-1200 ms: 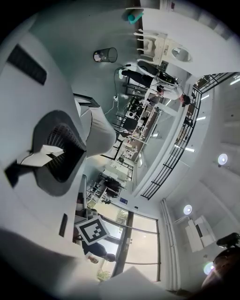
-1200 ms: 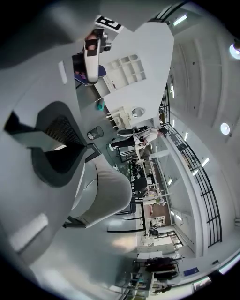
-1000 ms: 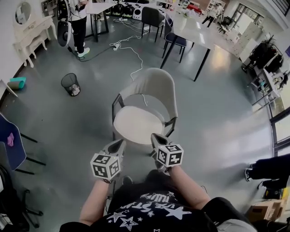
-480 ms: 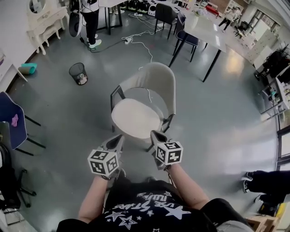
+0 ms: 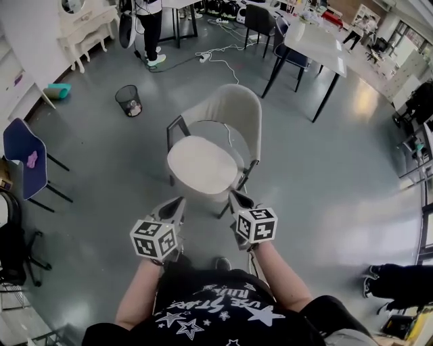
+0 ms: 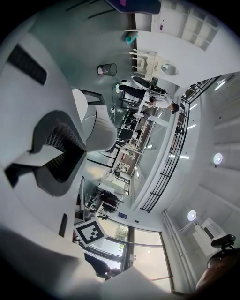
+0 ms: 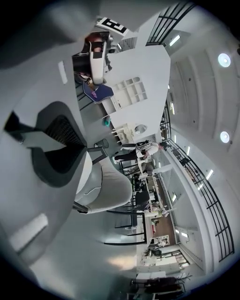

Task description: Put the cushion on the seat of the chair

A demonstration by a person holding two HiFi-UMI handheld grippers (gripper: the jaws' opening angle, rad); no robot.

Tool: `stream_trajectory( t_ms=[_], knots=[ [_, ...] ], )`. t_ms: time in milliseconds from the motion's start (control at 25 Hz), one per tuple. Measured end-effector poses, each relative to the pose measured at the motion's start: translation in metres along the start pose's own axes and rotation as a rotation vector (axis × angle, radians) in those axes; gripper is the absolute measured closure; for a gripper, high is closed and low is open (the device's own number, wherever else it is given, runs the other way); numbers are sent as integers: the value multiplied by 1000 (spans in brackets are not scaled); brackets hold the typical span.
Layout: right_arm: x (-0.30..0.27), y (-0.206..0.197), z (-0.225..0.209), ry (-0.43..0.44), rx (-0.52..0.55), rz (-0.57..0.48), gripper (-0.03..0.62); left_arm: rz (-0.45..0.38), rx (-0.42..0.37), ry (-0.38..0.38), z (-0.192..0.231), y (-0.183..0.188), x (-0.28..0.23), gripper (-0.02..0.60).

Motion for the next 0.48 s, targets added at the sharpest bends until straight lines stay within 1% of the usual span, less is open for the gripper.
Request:
stream_trajectory(
  t_ms=[280, 480],
  knots=[
    [41, -10, -18, 51, 23, 10, 591, -32, 0, 70, -52, -7, 17, 572],
    [60, -21, -38, 62, 37, 25, 592, -69, -9, 95, -87, -13, 20, 572]
  ],
)
Point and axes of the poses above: the fingertips, and each gripper's own axes: x backward along the fingers, z to its left, y out of its top, the point moved 8 cm from there along x, backward along the fingers, and after that the axes turned 15 degrees about -x, right-handed, at the moved point
